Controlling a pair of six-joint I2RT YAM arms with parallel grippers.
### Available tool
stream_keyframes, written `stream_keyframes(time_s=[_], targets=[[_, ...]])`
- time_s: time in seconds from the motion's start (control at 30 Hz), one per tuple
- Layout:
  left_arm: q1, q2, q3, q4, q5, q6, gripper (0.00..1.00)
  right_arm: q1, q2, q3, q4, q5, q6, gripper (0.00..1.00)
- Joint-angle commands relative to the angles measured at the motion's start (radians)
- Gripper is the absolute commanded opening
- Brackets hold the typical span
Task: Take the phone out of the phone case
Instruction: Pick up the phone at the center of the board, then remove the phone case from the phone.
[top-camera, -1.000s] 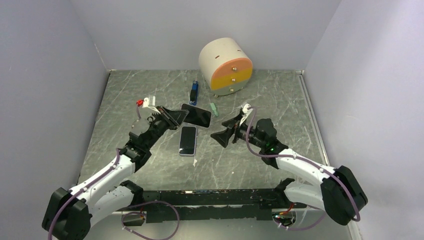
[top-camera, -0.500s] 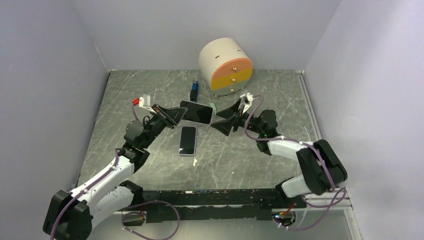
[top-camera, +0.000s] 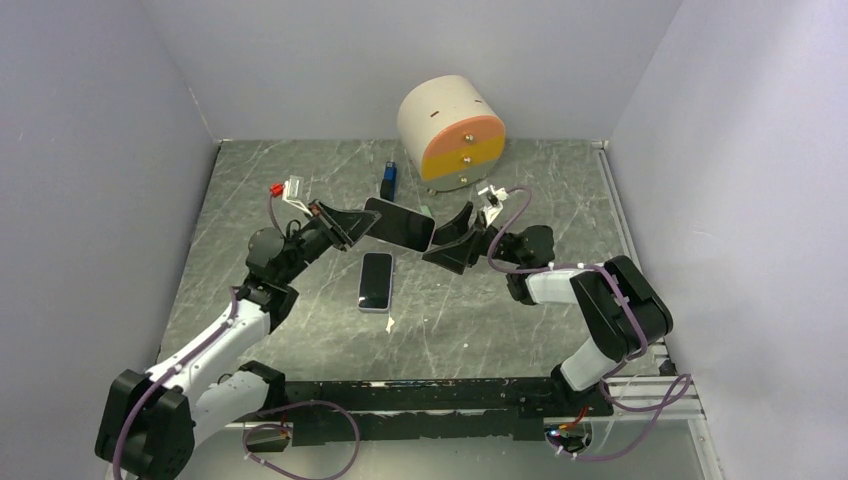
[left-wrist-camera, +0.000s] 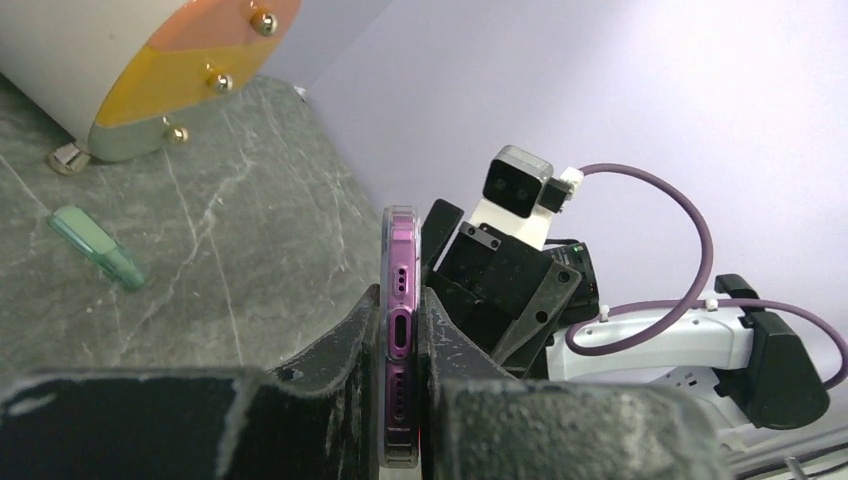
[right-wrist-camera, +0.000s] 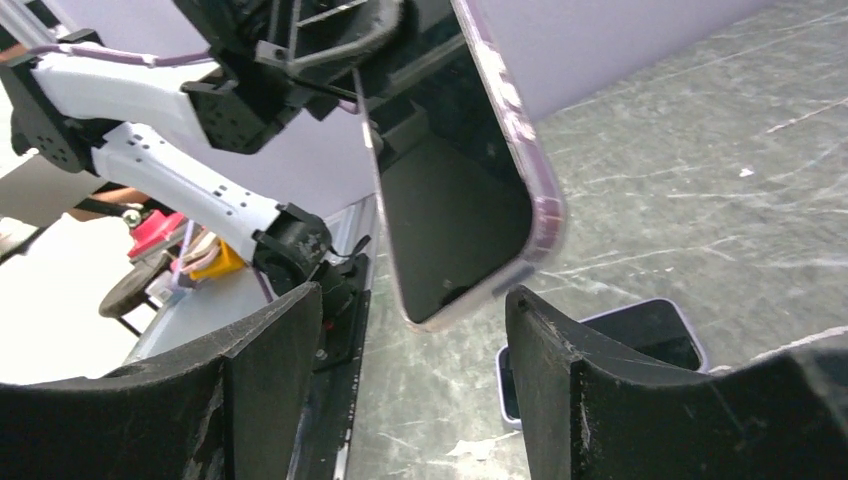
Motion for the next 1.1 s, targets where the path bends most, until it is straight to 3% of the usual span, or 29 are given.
stream_keyframes(time_s=[0.0,0.5,1.07], targets=[[0.026,0.043,0.052,0.184,0.070,-0.112,0.02,-0.004,0.000,0.037,0.227,-0.048,0.057,0.68],[0.061,0.073,0.039,0.198,0.089,-0.202,0.03,-0.003,-0.039,0.042,0.212,-0.069,0.033,0.39],[0.061,0.084,0.037,0.222,0.140,-0.235,0.03,0.027,-0.065,0.083,0.168,-0.072,-0.007,0.32]])
